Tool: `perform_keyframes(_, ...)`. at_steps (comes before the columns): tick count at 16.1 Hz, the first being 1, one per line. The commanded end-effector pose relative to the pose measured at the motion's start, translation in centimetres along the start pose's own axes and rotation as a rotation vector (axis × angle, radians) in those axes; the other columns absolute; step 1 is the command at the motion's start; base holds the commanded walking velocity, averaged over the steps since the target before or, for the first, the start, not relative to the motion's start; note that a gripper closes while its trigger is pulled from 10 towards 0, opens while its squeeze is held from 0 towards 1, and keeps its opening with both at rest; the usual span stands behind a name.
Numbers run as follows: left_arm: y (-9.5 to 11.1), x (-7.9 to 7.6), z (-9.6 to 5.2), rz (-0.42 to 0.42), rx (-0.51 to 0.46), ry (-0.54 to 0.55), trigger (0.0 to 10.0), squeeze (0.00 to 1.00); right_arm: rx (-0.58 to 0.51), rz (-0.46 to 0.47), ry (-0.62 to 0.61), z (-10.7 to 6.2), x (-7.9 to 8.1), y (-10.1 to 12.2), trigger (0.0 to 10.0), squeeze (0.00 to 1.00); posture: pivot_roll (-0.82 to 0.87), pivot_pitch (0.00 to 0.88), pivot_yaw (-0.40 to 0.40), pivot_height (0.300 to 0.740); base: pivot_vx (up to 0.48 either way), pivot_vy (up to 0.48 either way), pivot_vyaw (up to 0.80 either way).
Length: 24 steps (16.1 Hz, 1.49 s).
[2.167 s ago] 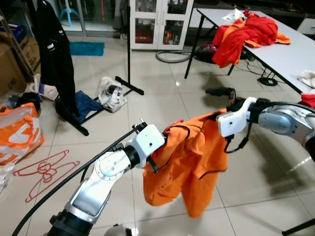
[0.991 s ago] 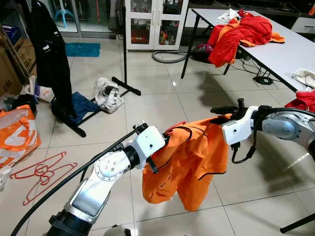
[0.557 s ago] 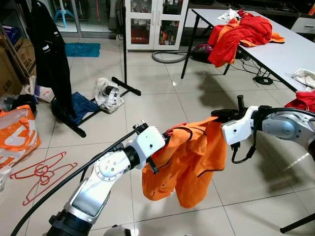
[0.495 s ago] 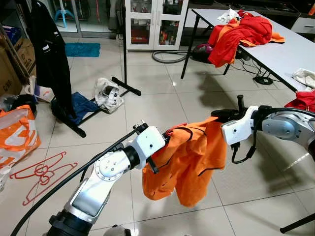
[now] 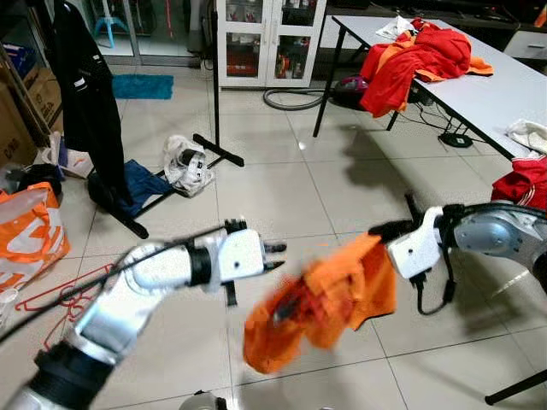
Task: Hang hanger
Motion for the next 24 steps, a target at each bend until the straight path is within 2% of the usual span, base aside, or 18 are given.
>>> perform_keyframes(1, 0.4, 0.3, -0.2, 0.024, -0.02, -0.02, 10.0, 1.0, 0.012, 0.045, -0.058, -1.0, -0.9, -0.5, 0.0, 0.0, -0.03, 0.0, -0.086, 0.74, 0.0, 0.0, 0.0)
perform_keyframes(2, 0.4, 0.6, -0.7, 0.024, -0.022, -0.031, 10.0, 1.0, 0.024, 0.067, -0.065, -1.0, -0.9, -0.7, 0.0, 0.0, -0.03, 0.0, -0.086, 0.74, 0.0, 0.0, 0.0)
perform_keyframes(5, 0.2, 2.7, -2.7, -0.036, -0.031, 0.043, 10.0, 1.0, 0.075, 0.259, -0.13, -1.0, -0.5, -2.1, 0.0, 0.0, -0.02, 0.0, -0.086, 0.74, 0.0, 0.0, 0.0)
perform_keyframes(6, -0.1, 3.2, -3.1, -0.078, -0.035, 0.095, 10.0, 1.0, 0.065, 0.371, -0.171, -0.7, -0.3, -2.4, 0.0, 0.0, -0.02, 0.0, -0.087, 0.74, 0.0, 0.0, 0.0)
perform_keyframes(8, -1.5, 5.0, -3.9, -0.226, -0.049, 0.305, 10.0, 1.0, 0.013, 0.656, -0.295, 0.2, 0.1, -3.0, 0.0, 0.0, -0.02, 0.0, -0.085, 0.74, 0.0, 0.0, 0.0)
perform_keyframes(10, -3.0, 5.1, -4.7, -0.323, -0.025, 0.416, 10.0, 1.0, -0.063, 0.889, -0.373, 1.3, 0.8, -2.9, 0.0, 0.0, -0.03, 0.0, -0.085, 0.74, 0.0, 0.0, 0.0)
perform_keyframes(12, -3.7, 5.3, -5.2, -0.358, -0.01, 0.469, 10.0, 1.0, -0.094, 0.98, -0.409, 1.7, 1.0, -2.9, 0.0, 0.0, -0.03, 0.0, -0.084, 0.74, 0.0, 0.0, 0.0)
perform_keyframes(13, -4.5, 5.8, -6.0, -0.411, 0.004, 0.566, 10.0, 1.0, -0.137, 1.083, -0.436, 2.3, 1.6, -2.6, 0.0, 0.0, -0.02, 0.0, -0.085, 0.74, 0.0, 0.0, 0.0)
perform_keyframes(14, -4.8, 6.1, -6.3, -0.432, 0.003, 0.612, 10.0, 1.0, -0.151, 1.113, -0.442, 2.6, 1.9, -2.5, 0.0, 0.0, -0.02, 0.0, -0.085, 0.74, 0.0, 0.0, 0.0)
perform_keyframes(16, -5.7, 7.7, -7.4, -0.539, -0.01, 0.823, 10.0, 1.0, -0.202, 1.216, -0.475, 3.0, 2.1, -2.1, 0.0, 0.0, -0.02, 0.0, -0.085, 0.74, 0.0, 0.0, 0.0)
perform_keyframes(18, -6.4, 8.0, -7.8, -0.62, -0.01, 0.934, 10.0, 1.0, -0.242, 1.297, -0.519, 3.1, 2.0, -2.1, 0.0, 0.0, -0.02, 0.0, -0.081, 0.74, 0.0, 0.0, 0.0)
perform_keyframes(19, -6.6, 8.0, -7.8, -0.642, -0.004, 0.962, 10.0, 0.89, -0.261, 1.326, -0.533, 3.1, 1.8, -2.0, 0.0, 0.0, -0.02, 0.0, -0.081, 0.74, 0.0, 0.0, 0.0)
perform_keyframes(20, -7.1, 7.5, -7.3, -0.668, 0.012, 0.978, 10.0, 0.0, -0.307, 1.368, -0.55, 3.0, 1.3, -1.6, 0.0, 0.0, -0.03, 0.0, -0.078, 0.74, 0.0, 0.0, 0.0)
perform_keyframes(22, -7.4, 6.5, -6.2, -0.714, 0.016, 0.945, 10.0, 0.0, -0.405, 1.416, -0.567, 2.5, -0.2, -0.7, 0.0, 0.0, -0.03, 0.0, -0.073, 0.74, 0.0, 0.0, 0.0)
perform_keyframes(24, -7.8, 6.1, -6.0, -0.765, 0.012, 0.931, 10.0, 0.0, -0.484, 1.442, -0.559, 1.9, -1.3, 0.0, 0.0, 0.0, -0.03, 0.0, -0.07, 0.74, 0.0, 0.0, 0.0)
Point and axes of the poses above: a point about 5 cm out from each wrist's last joint towards the gripper, its own z axis pointing out of the wrist towards the gripper, its own y axis along the axis of the wrist's last joint, x = y × z, the point moved 2 cm from there along z, pointing out of the wrist towards the gripper, and after that the axes turned 15 degrees about z, right-handed, at the moved point
